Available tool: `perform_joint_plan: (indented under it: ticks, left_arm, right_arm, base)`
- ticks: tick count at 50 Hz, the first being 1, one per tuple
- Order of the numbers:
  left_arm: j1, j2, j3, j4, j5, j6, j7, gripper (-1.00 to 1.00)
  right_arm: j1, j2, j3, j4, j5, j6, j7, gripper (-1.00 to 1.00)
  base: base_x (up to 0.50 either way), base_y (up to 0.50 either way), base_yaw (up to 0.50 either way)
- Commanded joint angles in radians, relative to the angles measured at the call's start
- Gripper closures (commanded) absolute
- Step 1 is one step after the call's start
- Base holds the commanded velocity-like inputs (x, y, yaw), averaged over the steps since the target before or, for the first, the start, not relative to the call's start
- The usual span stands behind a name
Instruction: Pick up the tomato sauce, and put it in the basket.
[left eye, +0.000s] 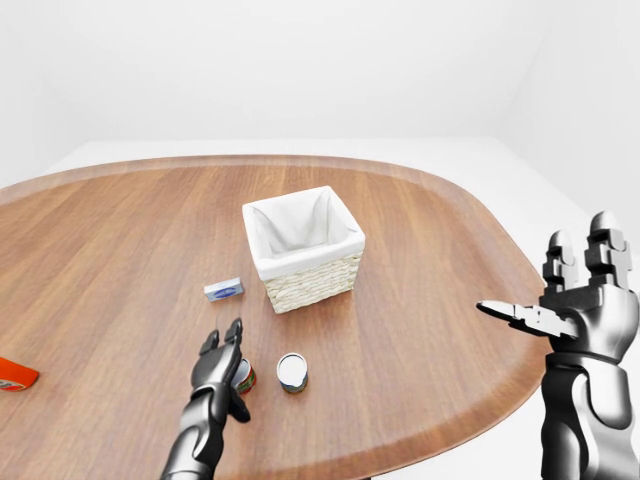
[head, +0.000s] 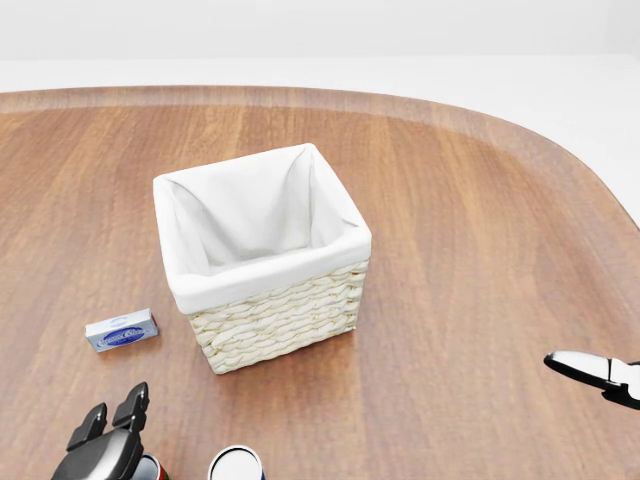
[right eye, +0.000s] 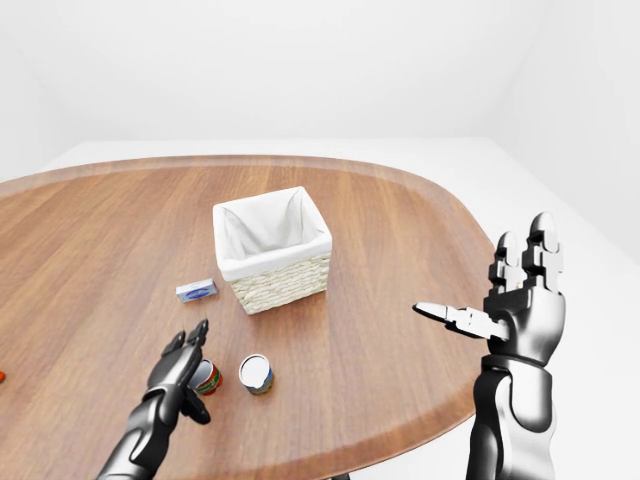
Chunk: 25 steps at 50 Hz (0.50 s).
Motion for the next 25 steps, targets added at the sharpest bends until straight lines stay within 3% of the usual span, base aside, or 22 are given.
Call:
perform_joint_plan:
  ticks: [1, 8, 9, 10, 11, 25]
  left_arm:
    - [-0.038, 0.007, -0.013, 0.107, -0.017, 0.0, 0.043, -1.0]
    - [-0.035, 0.007, -0.015, 0.102, -0.032, 0.0, 0.04, -1.0]
    - [-0.035, 0.008, -0.016, 0.098, -0.03, 0.0, 0.041, -0.17]
    - [-0.033, 0.007, -0.015, 0.091, -0.033, 0.0, 0.04, 0.48]
    - [-0.029, 0.007, -0.015, 0.081, -0.036, 0.0, 0.033, 1.0]
    - [-0.043, 0.007, -0.017, 0.107, -0.033, 0.0, 0.048, 1.0]
  right_arm:
    - [0.002, 0.001, -0.001, 0.004, 0.0, 0.0, 0.003, -1.0]
    - [0.001, 0.0, 0.0, -0.006, 0.001, 0.0, -0.001, -1.0]
    - [0.002, 0.001, -0.001, -0.006, 0.001, 0.0, 0.0, -1.0]
    - [0.002, 0.001, -0.001, -0.006, 0.001, 0.0, 0.0, -1.0]
    - [0.0, 0.001, -0.001, -0.004, 0.001, 0.0, 0.0, -1.0]
    - [-0.006, -0.003, 0.001, -0.001, 0.0, 0.0, -0.001, -1.0]
  base:
    - [0.0, 0.0, 0.0]
    - [0.0, 0.0, 0.0]
    - [0.0, 0.0, 0.0]
    - [0.0, 0.0, 0.0]
    - [0.0, 0.0, 0.0]
    - [0.0, 0.0, 0.0]
